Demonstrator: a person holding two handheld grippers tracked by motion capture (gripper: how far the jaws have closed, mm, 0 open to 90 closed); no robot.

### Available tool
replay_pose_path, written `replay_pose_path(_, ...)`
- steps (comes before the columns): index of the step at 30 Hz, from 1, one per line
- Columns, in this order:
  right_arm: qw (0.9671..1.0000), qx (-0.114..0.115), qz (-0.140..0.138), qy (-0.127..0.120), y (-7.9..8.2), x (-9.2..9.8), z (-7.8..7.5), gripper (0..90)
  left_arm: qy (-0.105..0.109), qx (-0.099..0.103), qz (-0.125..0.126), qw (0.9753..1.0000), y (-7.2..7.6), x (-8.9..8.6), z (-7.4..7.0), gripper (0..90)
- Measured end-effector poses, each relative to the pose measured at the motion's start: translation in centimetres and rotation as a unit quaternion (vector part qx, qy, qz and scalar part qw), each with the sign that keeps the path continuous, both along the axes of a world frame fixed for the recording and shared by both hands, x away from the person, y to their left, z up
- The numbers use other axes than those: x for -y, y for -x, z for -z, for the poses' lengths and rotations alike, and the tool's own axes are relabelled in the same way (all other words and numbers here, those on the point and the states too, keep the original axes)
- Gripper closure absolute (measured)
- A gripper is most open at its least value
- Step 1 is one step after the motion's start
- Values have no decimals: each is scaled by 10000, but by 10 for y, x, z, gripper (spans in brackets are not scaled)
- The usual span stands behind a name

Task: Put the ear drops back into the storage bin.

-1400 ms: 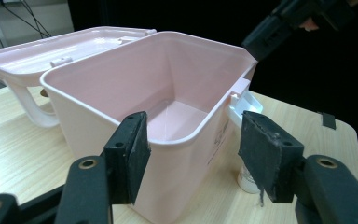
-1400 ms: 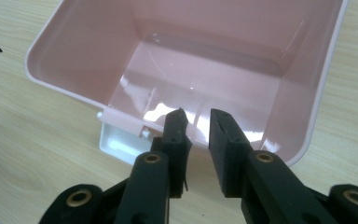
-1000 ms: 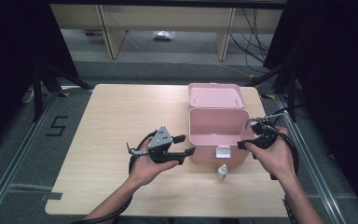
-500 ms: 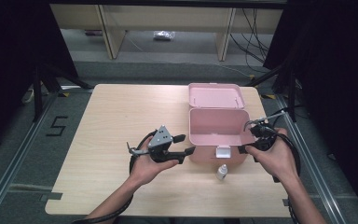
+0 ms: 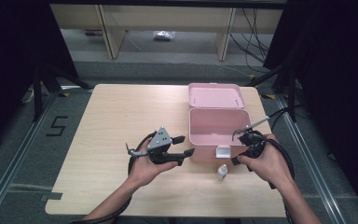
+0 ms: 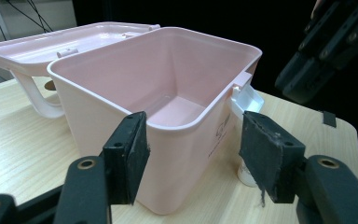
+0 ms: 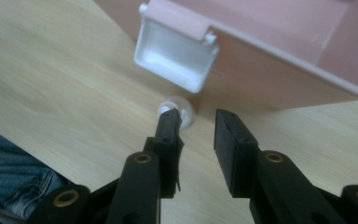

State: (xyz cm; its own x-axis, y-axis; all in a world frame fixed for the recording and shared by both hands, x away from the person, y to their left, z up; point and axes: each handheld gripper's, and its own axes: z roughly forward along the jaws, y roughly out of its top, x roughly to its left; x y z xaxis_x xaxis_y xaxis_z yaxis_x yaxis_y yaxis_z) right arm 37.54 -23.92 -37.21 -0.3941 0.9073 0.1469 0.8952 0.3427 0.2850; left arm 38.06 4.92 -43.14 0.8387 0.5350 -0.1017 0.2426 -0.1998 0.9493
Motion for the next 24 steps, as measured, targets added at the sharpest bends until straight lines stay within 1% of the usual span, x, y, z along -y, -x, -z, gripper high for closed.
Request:
replay_pose_path(3,9997,-95,-169,124,-2,-5,4,701,-7,-4,-6,10000,0,0,1,409)
replay_pose_path(4,9997,-88,-211,96,-2,-8,7,701,-17,-11,-4,10000,0,-1,1,409)
replay_pose_path(5,9995,-76,-253,160,-3,-10,8,699,-31,-27,-3,10000,0,-1,2,409)
replay_pose_path(6,9993,-137,-322,155,-4,-11,11,697,-46,-39,-15,10000,0,-1,3,408)
replay_pose_path(7,9992,-149,-336,164,-5,-12,12,695,-10,-43,-11,10000,0,-1,5,408)
replay_pose_path(8,9989,-250,-323,222,-6,-15,14,693,-56,-50,-31,10000,0,-2,5,408)
replay_pose_path(9,9986,-261,-383,254,-6,-16,15,689,-72,-34,-14,10000,0,-2,5,408)
replay_pose_path(10,9981,-203,-504,298,-7,-15,18,685,-80,-35,-18,10000,0,-2,5,407)
replay_pose_path(11,9979,-247,-529,290,-8,-17,20,680,-78,-36,-20,10000,0,-3,5,407)
replay_pose_path(12,9977,-233,-527,369,-8,-19,21,675,-66,-61,-44,9999,0,-2,6,407)
replay_pose_path(13,9970,-307,-586,399,-9,-20,22,672,-68,-57,-45,10000,0,-2,6,407)
replay_pose_path(15,9968,-351,-614,377,-10,-23,24,669,-70,-52,-48,10000,0,-3,6,407)
replay_pose_path(16,9965,-352,-625,418,-10,-24,24,668,-63,-50,-56,10000,0,-3,5,406)
replay_pose_path(17,9961,-439,-613,451,-11,-27,24,665,-69,-36,-48,10000,0,-3,5,406)
replay_pose_path(18,9957,-369,-704,474,-12,-26,26,660,-73,-38,-53,10000,0,-3,5,406)
replay_pose_path(19,9957,-340,-706,489,-12,-28,27,655,-79,-39,-52,9999,0,-4,5,406)
replay_pose_path(21,9950,-315,-799,507,-13,-30,29,644,-67,-57,-76,9999,0,-4,6,405)
replay_pose_path(23,9945,-292,-828,578,-14,-31,31,639,-68,-61,-76,9999,-1,-4,6,404)
replay_pose_path(24,9945,-339,-786,600,-14,-32,32,640,-63,-66,-84,9999,-1,-4,6,404)
